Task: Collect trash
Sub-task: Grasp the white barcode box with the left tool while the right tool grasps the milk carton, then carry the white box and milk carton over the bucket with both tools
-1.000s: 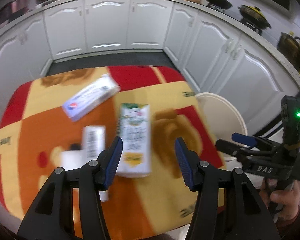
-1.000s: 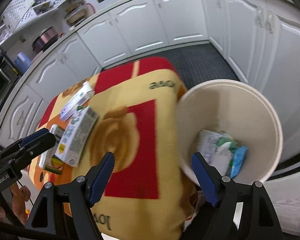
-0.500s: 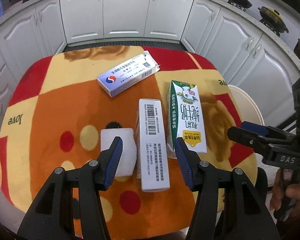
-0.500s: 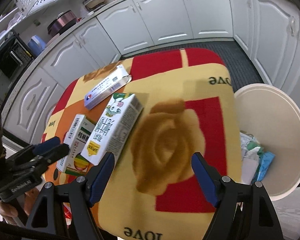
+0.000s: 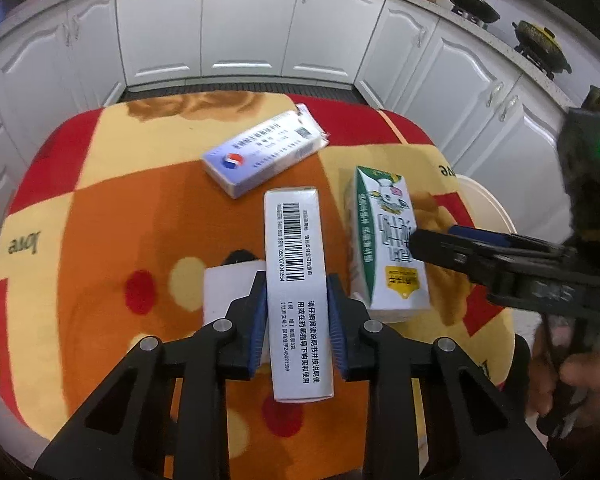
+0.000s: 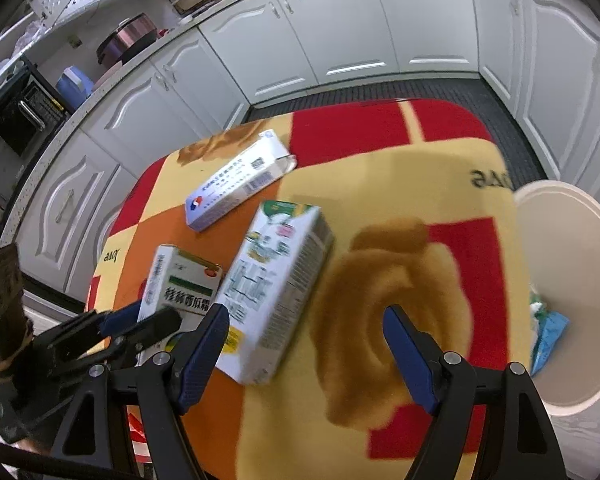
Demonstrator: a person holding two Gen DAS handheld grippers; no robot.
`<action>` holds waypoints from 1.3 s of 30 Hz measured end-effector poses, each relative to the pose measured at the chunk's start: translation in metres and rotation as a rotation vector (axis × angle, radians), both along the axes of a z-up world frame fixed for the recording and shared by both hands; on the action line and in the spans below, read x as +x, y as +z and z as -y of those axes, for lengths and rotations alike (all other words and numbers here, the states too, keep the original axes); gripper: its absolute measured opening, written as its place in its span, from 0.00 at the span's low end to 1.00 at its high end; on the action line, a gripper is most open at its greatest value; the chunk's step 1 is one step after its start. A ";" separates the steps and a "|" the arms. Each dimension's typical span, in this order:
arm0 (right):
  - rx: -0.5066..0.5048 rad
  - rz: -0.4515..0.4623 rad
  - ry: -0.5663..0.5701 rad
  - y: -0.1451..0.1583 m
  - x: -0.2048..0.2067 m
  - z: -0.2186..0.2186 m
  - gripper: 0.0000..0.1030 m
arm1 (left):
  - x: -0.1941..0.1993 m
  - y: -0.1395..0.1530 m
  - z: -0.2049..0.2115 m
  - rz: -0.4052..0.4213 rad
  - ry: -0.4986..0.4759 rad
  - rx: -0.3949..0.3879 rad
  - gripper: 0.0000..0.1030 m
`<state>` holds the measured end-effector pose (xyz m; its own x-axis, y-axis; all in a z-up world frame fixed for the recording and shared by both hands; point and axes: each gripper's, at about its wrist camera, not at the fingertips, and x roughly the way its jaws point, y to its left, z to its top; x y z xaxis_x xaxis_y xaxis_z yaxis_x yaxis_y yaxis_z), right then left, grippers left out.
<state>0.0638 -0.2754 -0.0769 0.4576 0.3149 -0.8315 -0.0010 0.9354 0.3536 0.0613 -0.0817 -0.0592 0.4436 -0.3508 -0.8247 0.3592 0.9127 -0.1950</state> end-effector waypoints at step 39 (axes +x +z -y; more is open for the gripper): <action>-0.235 -0.041 0.058 -0.021 -0.032 0.015 0.70 | -0.019 -0.001 0.046 -0.014 -0.060 -0.006 0.24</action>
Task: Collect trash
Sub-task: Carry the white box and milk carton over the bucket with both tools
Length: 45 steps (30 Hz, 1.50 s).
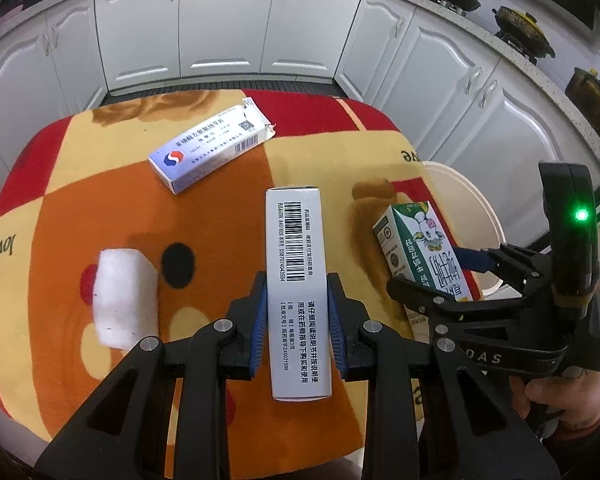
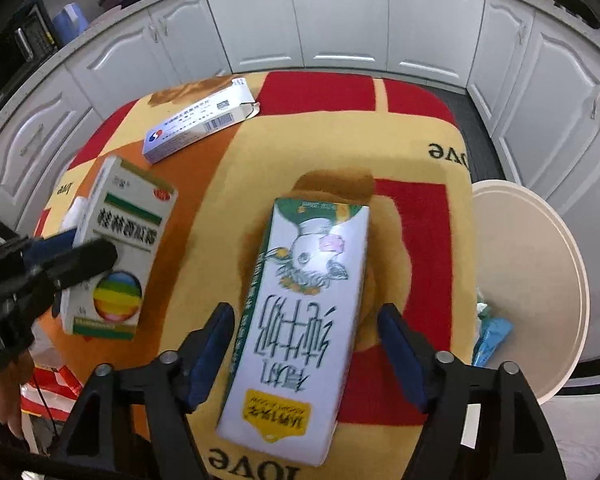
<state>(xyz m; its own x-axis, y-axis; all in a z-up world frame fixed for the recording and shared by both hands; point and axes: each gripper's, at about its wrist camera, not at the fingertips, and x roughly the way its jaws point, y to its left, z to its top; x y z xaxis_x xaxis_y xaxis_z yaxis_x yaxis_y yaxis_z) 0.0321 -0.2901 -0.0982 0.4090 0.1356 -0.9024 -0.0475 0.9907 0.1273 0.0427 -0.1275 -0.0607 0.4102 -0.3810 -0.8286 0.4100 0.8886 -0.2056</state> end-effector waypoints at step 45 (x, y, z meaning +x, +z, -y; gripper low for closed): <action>-0.066 0.168 -0.320 0.033 -0.054 0.174 0.55 | -0.003 0.025 0.179 0.032 -0.218 -0.063 0.24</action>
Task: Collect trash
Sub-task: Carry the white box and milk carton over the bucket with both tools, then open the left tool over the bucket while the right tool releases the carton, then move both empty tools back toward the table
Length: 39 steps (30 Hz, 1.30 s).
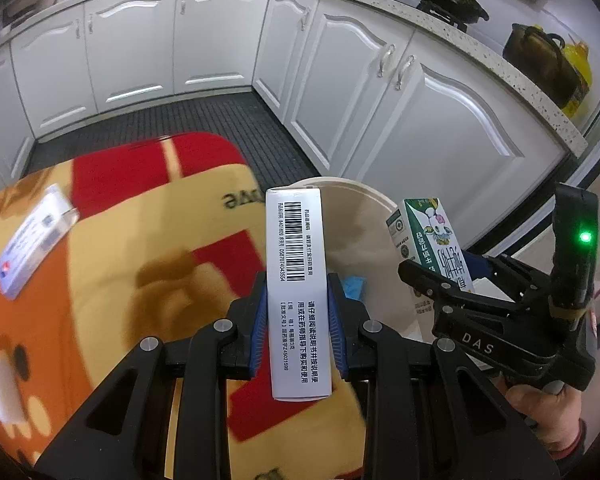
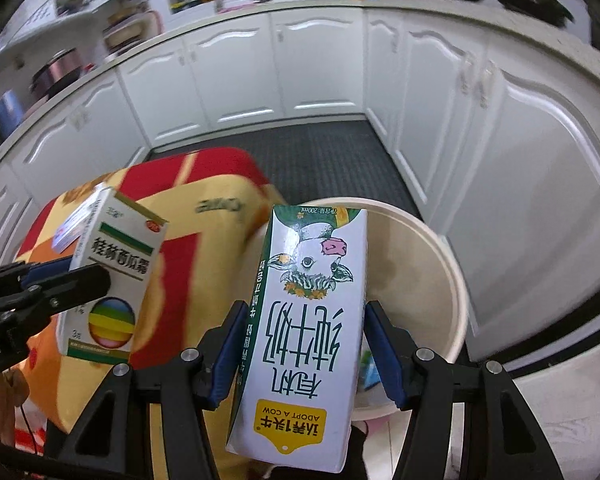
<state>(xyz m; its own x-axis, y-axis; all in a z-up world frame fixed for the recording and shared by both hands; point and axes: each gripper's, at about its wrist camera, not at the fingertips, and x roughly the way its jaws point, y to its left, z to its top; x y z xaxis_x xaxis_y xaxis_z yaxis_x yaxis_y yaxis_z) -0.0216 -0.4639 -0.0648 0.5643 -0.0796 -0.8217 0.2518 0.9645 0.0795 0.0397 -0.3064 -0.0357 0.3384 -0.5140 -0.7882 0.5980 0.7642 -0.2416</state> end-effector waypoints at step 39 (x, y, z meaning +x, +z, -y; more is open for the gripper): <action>0.144 -0.032 -0.105 -0.031 -0.006 0.029 0.72 | 0.010 -0.026 0.000 0.020 0.106 0.047 0.56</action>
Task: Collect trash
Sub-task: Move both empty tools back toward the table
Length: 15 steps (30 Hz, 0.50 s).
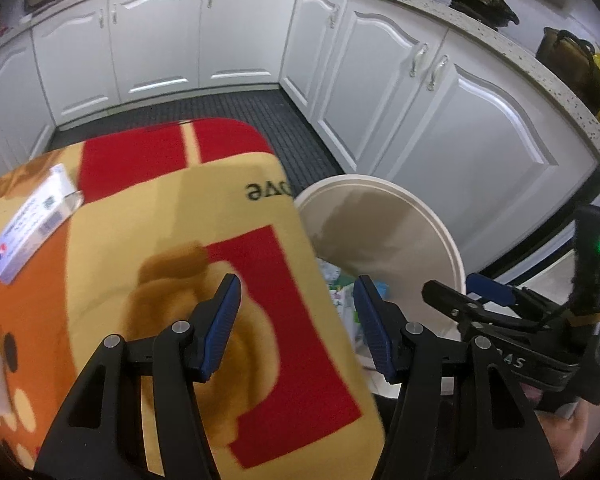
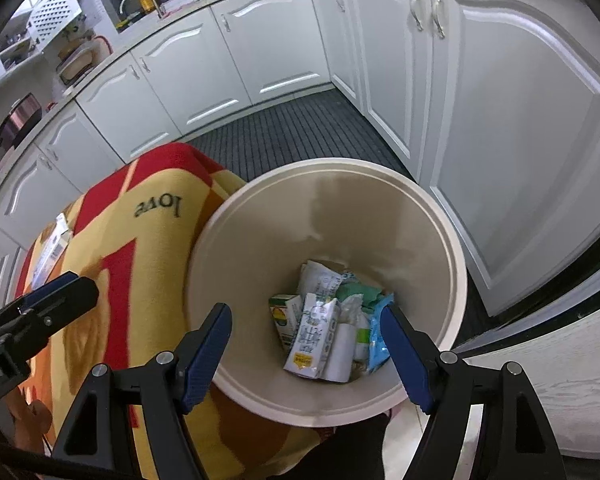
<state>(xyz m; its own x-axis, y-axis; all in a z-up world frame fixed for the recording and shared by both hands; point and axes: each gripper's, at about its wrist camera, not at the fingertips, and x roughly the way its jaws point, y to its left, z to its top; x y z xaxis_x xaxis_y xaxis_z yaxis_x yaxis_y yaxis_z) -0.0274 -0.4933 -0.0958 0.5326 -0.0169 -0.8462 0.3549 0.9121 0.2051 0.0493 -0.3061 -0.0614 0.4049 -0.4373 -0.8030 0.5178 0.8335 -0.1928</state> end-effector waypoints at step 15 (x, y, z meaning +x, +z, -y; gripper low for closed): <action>-0.008 0.048 0.142 0.025 0.014 -0.078 0.75 | -0.016 0.011 -0.084 0.050 0.103 0.054 0.56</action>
<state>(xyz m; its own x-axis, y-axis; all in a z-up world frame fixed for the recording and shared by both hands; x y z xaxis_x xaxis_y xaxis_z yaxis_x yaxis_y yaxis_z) -0.0138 -0.4155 -0.0705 0.5703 0.0547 -0.8196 0.2121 0.9541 0.2112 0.0331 -0.2221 -0.0508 0.4860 -0.3477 -0.8018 0.4364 0.8914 -0.1221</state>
